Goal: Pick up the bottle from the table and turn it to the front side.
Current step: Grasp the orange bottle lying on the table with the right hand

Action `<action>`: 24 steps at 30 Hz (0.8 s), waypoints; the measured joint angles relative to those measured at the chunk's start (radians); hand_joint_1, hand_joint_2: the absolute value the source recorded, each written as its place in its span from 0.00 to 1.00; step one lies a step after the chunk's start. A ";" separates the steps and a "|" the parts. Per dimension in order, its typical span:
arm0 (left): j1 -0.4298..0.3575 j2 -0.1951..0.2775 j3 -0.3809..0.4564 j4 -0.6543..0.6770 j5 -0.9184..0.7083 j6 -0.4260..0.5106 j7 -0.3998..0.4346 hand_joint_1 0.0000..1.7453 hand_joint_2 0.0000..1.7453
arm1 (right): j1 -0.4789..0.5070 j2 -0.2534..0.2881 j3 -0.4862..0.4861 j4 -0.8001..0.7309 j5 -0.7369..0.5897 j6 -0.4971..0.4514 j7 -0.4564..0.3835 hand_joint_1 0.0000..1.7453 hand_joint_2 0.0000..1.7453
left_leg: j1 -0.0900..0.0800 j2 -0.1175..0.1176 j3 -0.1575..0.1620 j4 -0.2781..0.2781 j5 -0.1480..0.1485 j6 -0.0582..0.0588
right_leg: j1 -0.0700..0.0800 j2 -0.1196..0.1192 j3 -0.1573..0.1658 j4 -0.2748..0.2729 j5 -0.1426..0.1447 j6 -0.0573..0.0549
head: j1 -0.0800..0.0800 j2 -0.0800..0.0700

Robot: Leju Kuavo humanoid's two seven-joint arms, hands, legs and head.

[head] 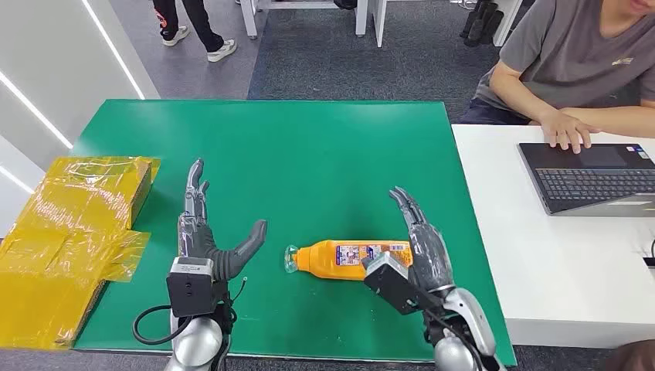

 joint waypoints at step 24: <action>-0.054 0.023 0.000 0.008 0.045 -0.034 0.019 0.00 1.00 | -0.755 -0.296 0.349 0.589 -0.149 0.574 -0.058 0.00 1.00 | 0.000 -0.002 -0.005 0.004 0.003 0.004 | 0.000 -0.002 -0.003 0.001 0.004 0.002 | 0.000 0.000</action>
